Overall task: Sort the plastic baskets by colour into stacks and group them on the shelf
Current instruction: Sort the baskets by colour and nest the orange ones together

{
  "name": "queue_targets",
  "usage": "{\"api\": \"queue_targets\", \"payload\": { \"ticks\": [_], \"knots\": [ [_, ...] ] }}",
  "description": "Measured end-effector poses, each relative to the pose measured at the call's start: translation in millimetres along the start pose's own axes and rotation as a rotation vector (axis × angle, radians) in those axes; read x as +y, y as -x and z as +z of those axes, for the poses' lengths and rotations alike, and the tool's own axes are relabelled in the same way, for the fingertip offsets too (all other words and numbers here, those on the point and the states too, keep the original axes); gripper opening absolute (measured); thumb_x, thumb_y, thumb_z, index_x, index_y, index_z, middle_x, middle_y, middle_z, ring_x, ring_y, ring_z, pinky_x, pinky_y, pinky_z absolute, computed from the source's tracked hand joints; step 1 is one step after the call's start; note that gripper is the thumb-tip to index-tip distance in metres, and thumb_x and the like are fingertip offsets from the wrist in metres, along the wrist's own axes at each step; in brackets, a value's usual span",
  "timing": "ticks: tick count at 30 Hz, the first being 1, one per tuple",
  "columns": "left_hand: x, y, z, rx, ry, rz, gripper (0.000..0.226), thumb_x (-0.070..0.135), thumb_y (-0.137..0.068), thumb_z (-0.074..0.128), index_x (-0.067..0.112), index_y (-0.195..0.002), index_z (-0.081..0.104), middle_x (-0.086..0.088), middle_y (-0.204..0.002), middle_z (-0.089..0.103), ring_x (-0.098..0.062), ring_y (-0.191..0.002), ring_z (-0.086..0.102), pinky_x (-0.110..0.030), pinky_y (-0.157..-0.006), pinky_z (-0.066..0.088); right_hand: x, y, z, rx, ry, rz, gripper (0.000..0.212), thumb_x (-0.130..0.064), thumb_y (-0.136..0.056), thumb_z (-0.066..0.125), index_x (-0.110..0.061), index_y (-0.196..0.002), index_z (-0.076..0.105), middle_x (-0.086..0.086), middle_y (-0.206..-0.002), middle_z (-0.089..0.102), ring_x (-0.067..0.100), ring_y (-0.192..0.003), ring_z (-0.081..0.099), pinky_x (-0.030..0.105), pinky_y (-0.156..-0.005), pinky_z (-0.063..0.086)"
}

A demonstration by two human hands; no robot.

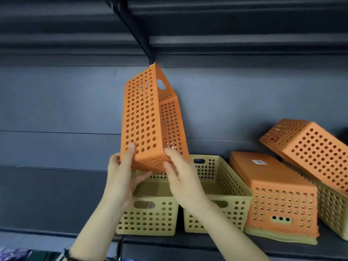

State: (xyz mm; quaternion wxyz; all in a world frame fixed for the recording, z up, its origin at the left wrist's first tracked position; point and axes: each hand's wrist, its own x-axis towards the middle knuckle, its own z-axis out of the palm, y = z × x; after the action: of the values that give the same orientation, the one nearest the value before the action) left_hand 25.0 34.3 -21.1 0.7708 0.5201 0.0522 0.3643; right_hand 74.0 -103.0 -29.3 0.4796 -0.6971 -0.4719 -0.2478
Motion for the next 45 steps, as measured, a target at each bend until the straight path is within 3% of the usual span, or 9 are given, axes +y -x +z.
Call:
{"api": "queue_targets", "payload": {
  "ticks": [6,10,15,19,21,24,27,35,45],
  "knots": [
    [17,-3,-42,-0.213,-0.784,0.618,0.088,0.056,-0.073,0.068,0.052,-0.144,0.016,0.019,-0.159,0.01,-0.011,-0.148,0.02,-0.038,-0.116,0.026,6,-16,2,-0.021,0.325,-0.278,0.046,0.019,-0.079,0.052,-0.009,-0.112,0.066,0.006,-0.099,0.071,0.013,-0.089,0.05,0.035,-0.077,0.046],
    [41,-6,-59,-0.351,-1.032,0.793,0.083,0.05,-0.062,0.076,0.058,-0.132,0.033,0.019,-0.162,-0.001,0.009,-0.145,0.007,-0.007,-0.109,0.016,-10,-25,10,-0.144,0.373,-0.407,0.056,0.022,-0.073,0.053,-0.007,-0.119,0.065,0.007,-0.104,0.072,0.023,-0.093,0.058,0.041,-0.083,0.05],
    [50,-10,-87,-0.164,-1.007,0.734,0.065,0.053,-0.053,0.077,0.051,-0.108,0.042,0.014,-0.149,0.035,-0.008,-0.143,0.03,-0.034,-0.106,0.039,-29,-42,37,-0.168,0.286,-0.467,0.051,0.016,-0.08,0.056,-0.008,-0.124,0.064,0.006,-0.116,0.07,0.028,-0.104,0.06,0.046,-0.089,0.049],
    [51,-12,-110,-0.009,-0.851,0.667,0.064,0.034,-0.056,0.085,0.048,-0.102,0.043,0.011,-0.122,0.057,0.016,-0.104,0.054,-0.014,-0.088,0.049,-31,-25,44,-0.124,0.3,-0.305,0.044,-0.017,-0.094,0.058,-0.02,-0.138,0.052,-0.003,-0.144,0.052,0.012,-0.135,0.041,0.026,-0.115,0.024],
    [48,-14,-121,0.098,-0.872,0.641,0.066,0.029,-0.057,0.088,0.052,-0.096,0.041,0.002,-0.116,0.062,0.001,-0.097,0.063,-0.025,-0.084,0.052,-26,-5,42,-0.158,0.349,-0.218,0.048,-0.034,-0.096,0.053,-0.025,-0.142,0.045,-0.008,-0.148,0.046,0.007,-0.137,0.037,0.021,-0.114,0.02],
    [43,-19,-136,0.225,-0.876,0.605,0.065,0.026,-0.061,0.09,0.051,-0.096,0.04,-0.002,-0.11,0.065,-0.03,-0.092,0.065,-0.045,-0.08,0.051,-13,24,40,-0.212,0.58,-0.178,0.051,-0.053,-0.088,0.056,-0.028,-0.132,0.054,-0.009,-0.124,0.066,0.01,-0.113,0.061,0.031,-0.1,0.044],
    [35,-24,-145,0.309,-0.892,0.569,0.066,0.027,-0.063,0.089,0.038,-0.107,0.041,-0.004,-0.113,0.064,-0.031,-0.097,0.061,-0.043,-0.079,0.046,-3,38,40,-0.266,0.669,-0.17,0.043,-0.036,-0.067,0.084,-0.029,-0.107,0.068,-0.013,-0.081,0.074,0.007,-0.073,0.069,0.031,-0.073,0.057],
    [12,-22,-172,0.425,-0.887,0.375,0.073,0.029,-0.066,0.087,0.021,-0.125,0.045,-0.012,-0.126,0.06,-0.036,-0.116,0.055,-0.044,-0.087,0.041,0,19,28,-0.053,0.62,-0.196,0.041,0.008,-0.057,0.08,-0.02,-0.084,0.07,-0.008,-0.07,0.068,0.014,-0.059,0.061,0.029,-0.061,0.052],
    [-2,-6,-179,0.255,-1.076,0.301,0.073,0.02,-0.065,0.088,0.018,-0.127,0.048,-0.01,-0.121,0.056,-0.026,-0.097,0.051,-0.041,-0.078,0.039,-4,28,17,-0.316,0.451,-0.127,0.015,-0.027,-0.085,0.071,-0.017,-0.096,0.073,-0.001,-0.086,0.073,0.015,-0.075,0.069,0.036,-0.074,0.059]
  ]
}}
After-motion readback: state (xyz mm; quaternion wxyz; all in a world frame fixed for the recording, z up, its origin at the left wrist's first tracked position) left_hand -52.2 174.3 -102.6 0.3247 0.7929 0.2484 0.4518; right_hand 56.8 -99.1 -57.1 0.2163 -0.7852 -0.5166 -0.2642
